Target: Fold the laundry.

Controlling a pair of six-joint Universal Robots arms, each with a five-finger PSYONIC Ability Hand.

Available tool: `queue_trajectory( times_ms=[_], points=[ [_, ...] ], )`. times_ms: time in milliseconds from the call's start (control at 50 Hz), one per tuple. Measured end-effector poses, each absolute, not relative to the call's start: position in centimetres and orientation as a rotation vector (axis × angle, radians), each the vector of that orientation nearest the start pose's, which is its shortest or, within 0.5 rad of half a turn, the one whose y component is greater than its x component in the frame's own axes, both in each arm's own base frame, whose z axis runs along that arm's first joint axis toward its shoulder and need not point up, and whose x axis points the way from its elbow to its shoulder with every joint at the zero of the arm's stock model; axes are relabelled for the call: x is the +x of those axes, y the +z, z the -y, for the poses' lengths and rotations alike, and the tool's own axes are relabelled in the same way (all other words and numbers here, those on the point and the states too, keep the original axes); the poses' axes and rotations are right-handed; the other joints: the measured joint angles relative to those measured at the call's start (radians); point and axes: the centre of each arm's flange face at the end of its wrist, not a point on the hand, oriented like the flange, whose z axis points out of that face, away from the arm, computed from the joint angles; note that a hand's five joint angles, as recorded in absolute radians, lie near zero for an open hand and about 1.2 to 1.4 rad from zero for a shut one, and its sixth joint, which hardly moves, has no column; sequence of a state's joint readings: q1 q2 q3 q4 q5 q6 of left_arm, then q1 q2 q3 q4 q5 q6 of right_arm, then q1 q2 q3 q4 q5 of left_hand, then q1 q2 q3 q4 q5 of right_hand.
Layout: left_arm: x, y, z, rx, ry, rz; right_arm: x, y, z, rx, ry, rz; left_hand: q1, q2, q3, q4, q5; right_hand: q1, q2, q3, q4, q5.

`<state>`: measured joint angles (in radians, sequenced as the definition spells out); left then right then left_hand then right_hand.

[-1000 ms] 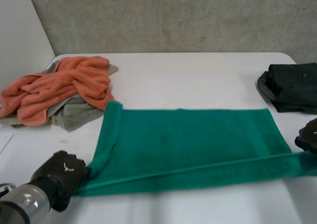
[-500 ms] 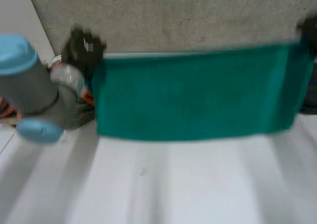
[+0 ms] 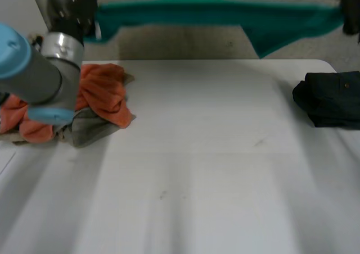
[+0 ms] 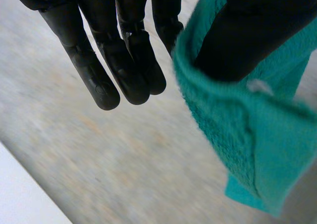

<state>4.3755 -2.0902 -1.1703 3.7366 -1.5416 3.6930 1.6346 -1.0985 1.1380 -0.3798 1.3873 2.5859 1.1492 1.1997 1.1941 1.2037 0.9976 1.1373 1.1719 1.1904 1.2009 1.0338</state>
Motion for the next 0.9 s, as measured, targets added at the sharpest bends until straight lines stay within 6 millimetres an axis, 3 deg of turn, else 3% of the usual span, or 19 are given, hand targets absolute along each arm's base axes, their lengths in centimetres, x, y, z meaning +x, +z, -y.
queue_trajectory(
  times_ms=[20, 100, 140, 160, 260, 340, 440, 460, 600, 660, 740, 900],
  points=[
    [-27.7, 29.7, 38.3, 0.715, -2.523, -1.408, 17.6, 30.4, 42.7, -0.873, -2.750, -1.846, 0.000, 0.000, 0.000, 0.000, 0.000, 0.000, 0.000, 0.000, 0.000, -0.001],
    [-28.5, 23.7, 37.1, 0.858, -2.412, -1.597, 18.2, 25.1, 41.8, -0.989, -2.474, -2.047, 0.000, 0.000, 0.000, 0.000, 0.001, 0.000, 0.000, 0.000, 0.000, 0.000],
    [-28.7, 22.3, 36.5, 0.894, -2.382, -1.642, 18.2, 24.1, 41.4, -1.016, -2.415, -2.089, 0.000, 0.000, 0.000, 0.000, 0.001, 0.000, 0.000, 0.000, 0.000, 0.000],
    [-28.9, 19.1, 34.8, 0.980, -2.303, -1.752, 18.2, 21.6, 40.3, -1.090, -2.275, -2.191, 0.000, 0.000, 0.000, 0.000, 0.001, 0.000, 0.000, 0.000, 0.000, 0.000],
    [-28.0, 15.3, 30.2, 1.120, -2.131, -1.917, 17.6, 17.9, 37.0, -1.332, -1.983, -2.376, 0.000, 0.000, 0.000, 0.000, 0.001, 0.000, 0.000, 0.000, 0.000, 0.000],
    [-26.5, 14.8, 26.1, 1.209, -1.998, -1.983, 16.5, 17.5, 33.4, -1.554, -1.763, -2.476, 0.000, 0.000, 0.000, 0.000, 0.001, 0.000, 0.000, 0.000, 0.000, 0.000],
    [-24.6, 15.5, 20.7, 1.319, -1.824, -2.062, 14.0, 19.1, 29.4, -1.719, -1.544, -2.593, 0.000, 0.000, 0.000, 0.000, 0.001, 0.000, 0.000, 0.000, 0.000, 0.000],
    [-23.9, 15.7, 18.8, 1.355, -1.746, -2.108, 13.2, 19.7, 28.2, -1.746, -1.482, -2.630, 0.000, 0.000, 0.000, 0.000, 0.001, 0.000, 0.000, 0.000, 0.000, 0.000],
    [-21.6, 15.7, 13.1, 1.470, -1.379, -2.325, 10.8, 20.5, 25.4, -1.779, -1.327, -2.712, 0.000, 0.000, 0.000, 0.000, 0.001, 0.000, 0.000, 0.000, 0.000, 0.000],
    [-21.4, 15.8, 12.7, 1.485, -1.321, -2.357, 10.5, 20.4, 25.2, -1.779, -1.315, -2.712, 0.000, 0.000, 0.000, 0.000, 0.001, 0.000, 0.000, 0.000, 0.000, 0.000],
    [-22.2, 16.2, 14.2, 1.472, -1.376, -2.331, 10.5, 20.2, 25.8, -1.761, -1.363, -2.701, 0.000, 0.000, 0.000, 0.000, 0.001, 0.000, 0.000, 0.000, 0.000, -0.001],
    [-25.4, 16.4, 20.8, 1.377, -1.679, -2.142, 11.0, 19.2, 30.5, -1.593, -1.675, -2.654, 0.000, 0.000, 0.000, 0.000, 0.001, 0.000, 0.000, 0.000, 0.000, -0.001]
  ],
)
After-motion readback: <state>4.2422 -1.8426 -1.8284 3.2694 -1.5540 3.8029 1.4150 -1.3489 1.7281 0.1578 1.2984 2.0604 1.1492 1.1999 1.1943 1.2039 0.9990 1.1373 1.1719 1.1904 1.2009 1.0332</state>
